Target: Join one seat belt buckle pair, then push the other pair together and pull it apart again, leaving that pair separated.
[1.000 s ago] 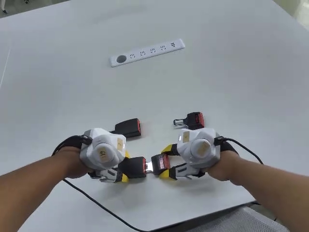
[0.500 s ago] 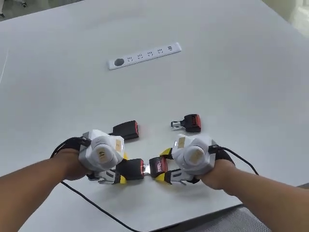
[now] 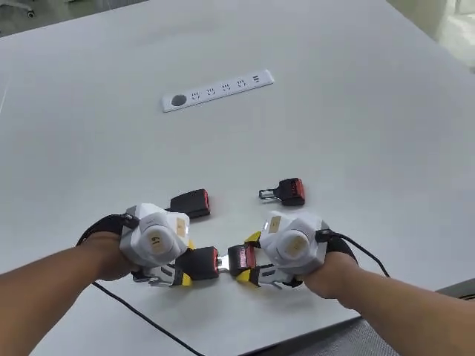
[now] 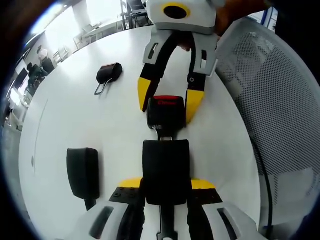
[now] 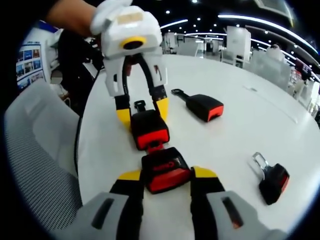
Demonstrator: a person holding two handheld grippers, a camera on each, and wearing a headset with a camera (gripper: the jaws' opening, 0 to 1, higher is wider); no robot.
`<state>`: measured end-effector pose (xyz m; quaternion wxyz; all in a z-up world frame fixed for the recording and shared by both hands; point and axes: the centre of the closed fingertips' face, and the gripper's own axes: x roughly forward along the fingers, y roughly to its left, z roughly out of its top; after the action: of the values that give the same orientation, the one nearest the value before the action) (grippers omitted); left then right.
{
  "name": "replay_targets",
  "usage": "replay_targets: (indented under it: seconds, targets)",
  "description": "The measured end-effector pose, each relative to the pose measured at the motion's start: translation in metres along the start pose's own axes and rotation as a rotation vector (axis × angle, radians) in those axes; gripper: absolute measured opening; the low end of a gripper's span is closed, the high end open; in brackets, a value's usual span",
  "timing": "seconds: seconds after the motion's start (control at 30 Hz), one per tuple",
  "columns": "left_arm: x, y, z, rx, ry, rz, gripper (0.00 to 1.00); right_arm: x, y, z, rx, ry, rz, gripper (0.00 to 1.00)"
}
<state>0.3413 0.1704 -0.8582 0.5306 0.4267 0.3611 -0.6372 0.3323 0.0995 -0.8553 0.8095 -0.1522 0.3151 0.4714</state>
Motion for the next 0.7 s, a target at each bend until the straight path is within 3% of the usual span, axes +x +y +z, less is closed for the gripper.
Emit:
replay_targets:
  seconds: [0.17,0.5,0.53,0.57,0.7]
  targets:
    - [0.0002,-0.0002,0.0002,0.006,0.008,0.001,0.33,0.0066,0.0077,0.007,0.011,0.01,0.002,0.35]
    - [0.0003,-0.0008,0.0003,0.01,0.005,-0.004,0.33,0.0087,0.0071,0.0081,0.008,0.012,0.003,0.35]
    - [-0.0007,-0.0012,-0.0012,0.038,0.012,-0.014,0.33,0.0094,0.0051,0.007,-0.039,0.02,0.001,0.35]
    - [-0.0018,-0.002,-0.0027,0.013,0.009,-0.005,0.33,0.0099,0.0073,0.0066,0.003,0.016,0.0,0.35]
    - [-0.0015,-0.0015,-0.0011,0.023,0.007,-0.012,0.33,0.0099,0.0061,0.0071,-0.003,0.017,0.002,0.35]
